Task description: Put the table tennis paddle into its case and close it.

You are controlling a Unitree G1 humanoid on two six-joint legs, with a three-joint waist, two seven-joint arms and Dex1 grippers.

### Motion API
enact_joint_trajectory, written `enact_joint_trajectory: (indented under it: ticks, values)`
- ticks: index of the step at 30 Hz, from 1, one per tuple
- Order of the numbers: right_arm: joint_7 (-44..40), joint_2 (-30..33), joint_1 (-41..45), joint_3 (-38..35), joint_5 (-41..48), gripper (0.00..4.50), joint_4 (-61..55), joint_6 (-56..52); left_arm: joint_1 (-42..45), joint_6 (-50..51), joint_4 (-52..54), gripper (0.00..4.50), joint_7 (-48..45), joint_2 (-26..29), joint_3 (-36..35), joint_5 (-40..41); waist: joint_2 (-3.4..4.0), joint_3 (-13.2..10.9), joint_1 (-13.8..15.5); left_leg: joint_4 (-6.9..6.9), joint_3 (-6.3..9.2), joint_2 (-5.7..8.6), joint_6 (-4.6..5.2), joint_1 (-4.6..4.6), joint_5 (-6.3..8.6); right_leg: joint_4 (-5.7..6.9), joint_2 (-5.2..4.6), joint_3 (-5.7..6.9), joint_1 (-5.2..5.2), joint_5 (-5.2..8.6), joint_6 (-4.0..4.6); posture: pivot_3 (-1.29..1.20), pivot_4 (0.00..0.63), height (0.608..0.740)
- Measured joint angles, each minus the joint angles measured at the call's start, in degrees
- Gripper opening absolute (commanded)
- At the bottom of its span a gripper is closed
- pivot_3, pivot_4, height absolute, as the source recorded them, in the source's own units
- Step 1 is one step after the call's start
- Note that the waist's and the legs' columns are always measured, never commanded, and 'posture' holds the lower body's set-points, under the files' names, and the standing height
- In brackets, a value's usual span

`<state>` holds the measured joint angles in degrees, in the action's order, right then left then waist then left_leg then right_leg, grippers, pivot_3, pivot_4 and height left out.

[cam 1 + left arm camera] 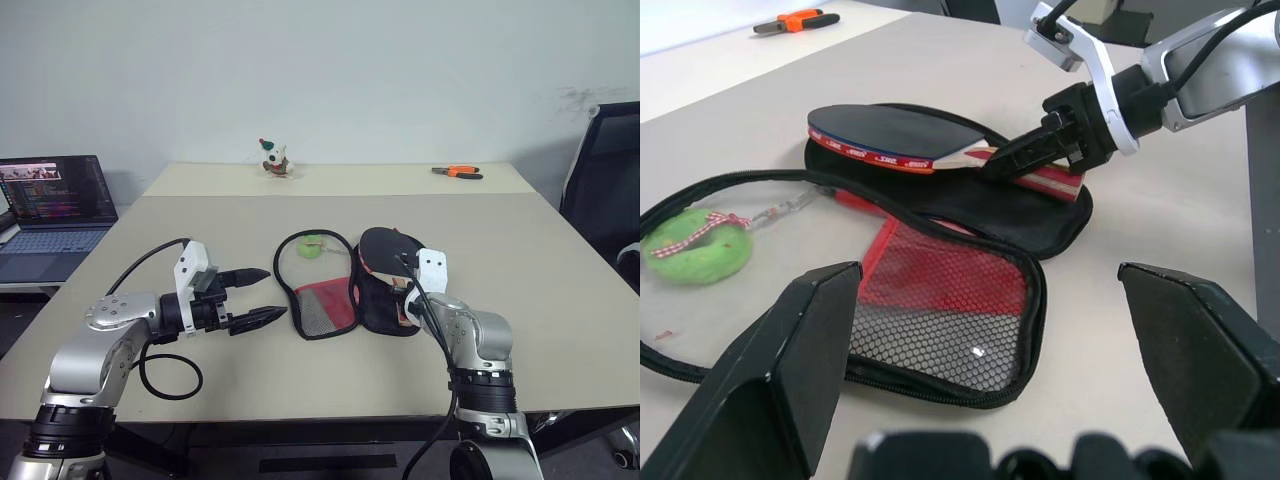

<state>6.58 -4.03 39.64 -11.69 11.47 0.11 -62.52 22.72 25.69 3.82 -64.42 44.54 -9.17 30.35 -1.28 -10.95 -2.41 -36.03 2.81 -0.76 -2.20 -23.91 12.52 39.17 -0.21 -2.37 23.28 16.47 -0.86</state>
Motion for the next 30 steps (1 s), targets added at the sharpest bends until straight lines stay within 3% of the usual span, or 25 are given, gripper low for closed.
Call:
enact_joint_trajectory:
  ticks: [3,13,17,24,27,30]
  values:
    - [0.23,-0.07,-0.39,0.61,-0.36,1.1,0.0,0.44,0.18,-0.06,-0.01,4.5,-0.04,0.0,0.01,-0.06,0.0,0.0,0.01,0.0,0.0,0.0,0.0,0.0,0.0,0.01,0.0,0.0,0.0,0.0,0.0,0.0,0.15,0.74]
    - [-0.18,-1.1,-2.61,2.98,-0.6,4.42,-3.53,0.11,0.18,-0.14,-0.05,4.5,0.17,-0.02,0.14,-0.37,-0.01,0.01,0.02,-0.02,0.02,0.0,0.0,0.01,0.0,0.06,0.0,0.0,-0.01,0.0,0.0,0.0,0.15,0.74]
    - [-7.89,3.72,-5.18,6.92,4.05,4.47,-11.9,-5.67,0.16,-0.13,-0.28,4.5,1.44,-0.03,0.21,-1.31,-0.01,0.01,0.03,-0.03,0.07,0.0,0.0,0.02,0.0,0.05,0.01,0.01,0.0,0.0,0.0,0.0,0.15,0.74]
    - [-31.57,26.23,-6.67,10.64,19.26,4.47,-29.16,-9.87,4.71,-5.47,-10.37,4.5,8.28,-2.34,2.28,-8.87,-0.04,0.02,0.59,-0.11,0.13,0.06,0.02,0.05,0.0,0.04,0.13,0.17,-0.12,0.01,-0.02,0.0,0.15,0.74]
    - [-39.06,32.9,-6.03,9.17,24.31,4.5,-31.39,-9.56,7.06,-7.97,-15.71,3.86,9.9,-3.34,4.78,-12.96,-0.07,0.04,0.57,-0.11,0.05,0.07,0.03,0.06,0.0,0.04,0.13,0.17,-0.13,0.0,-0.03,0.0,0.15,0.74]
    - [-42.58,36.97,-5.03,8.93,26.15,4.5,-31.28,-8.22,9.71,-9.42,-21.11,2.78,10.22,-5.21,7.74,-15.77,-0.07,0.04,0.43,-0.11,0.04,0.06,0.03,0.04,0.0,0.05,0.13,0.16,-0.1,-0.01,-0.03,0.0,0.15,0.74]
